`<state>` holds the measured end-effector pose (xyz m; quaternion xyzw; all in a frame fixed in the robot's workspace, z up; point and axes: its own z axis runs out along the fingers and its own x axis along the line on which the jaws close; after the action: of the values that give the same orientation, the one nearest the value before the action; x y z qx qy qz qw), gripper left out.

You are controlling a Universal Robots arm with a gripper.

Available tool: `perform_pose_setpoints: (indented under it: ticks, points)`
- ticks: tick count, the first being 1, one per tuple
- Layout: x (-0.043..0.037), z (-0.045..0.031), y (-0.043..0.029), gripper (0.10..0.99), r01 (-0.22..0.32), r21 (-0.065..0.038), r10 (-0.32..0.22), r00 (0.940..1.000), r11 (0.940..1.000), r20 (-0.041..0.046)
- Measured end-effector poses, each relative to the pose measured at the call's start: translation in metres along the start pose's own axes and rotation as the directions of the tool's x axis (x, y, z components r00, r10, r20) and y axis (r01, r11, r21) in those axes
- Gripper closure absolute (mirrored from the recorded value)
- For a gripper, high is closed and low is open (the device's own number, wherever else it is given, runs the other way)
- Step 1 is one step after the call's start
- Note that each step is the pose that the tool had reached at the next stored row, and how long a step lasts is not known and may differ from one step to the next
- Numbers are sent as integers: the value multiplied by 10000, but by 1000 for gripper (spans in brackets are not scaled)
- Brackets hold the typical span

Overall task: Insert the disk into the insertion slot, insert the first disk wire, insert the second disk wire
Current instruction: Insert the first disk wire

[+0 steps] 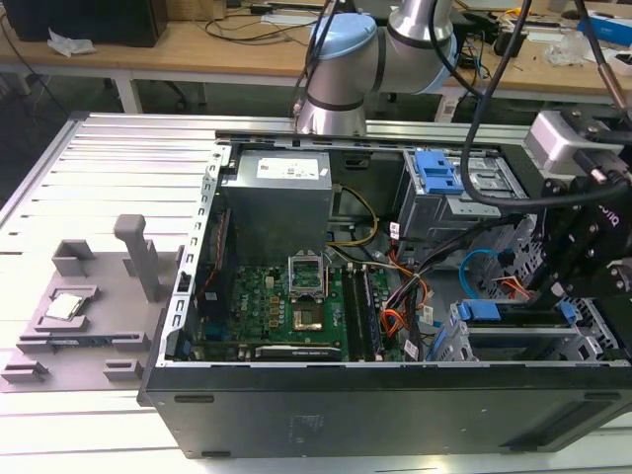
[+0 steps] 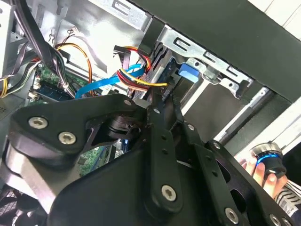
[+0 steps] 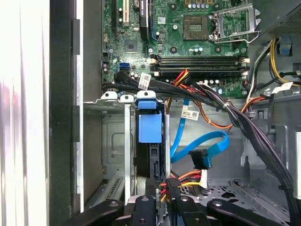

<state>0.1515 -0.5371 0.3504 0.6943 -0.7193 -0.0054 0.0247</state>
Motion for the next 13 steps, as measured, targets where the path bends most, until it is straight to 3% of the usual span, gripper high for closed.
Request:
perform_pose_setpoints:
  ticks: [12,13]
  points:
    - [-29,-257,12,851,0,0,0,10000,10000,-2]
    - [-34,-275,13,929,0,0,0,10000,10000,-1]
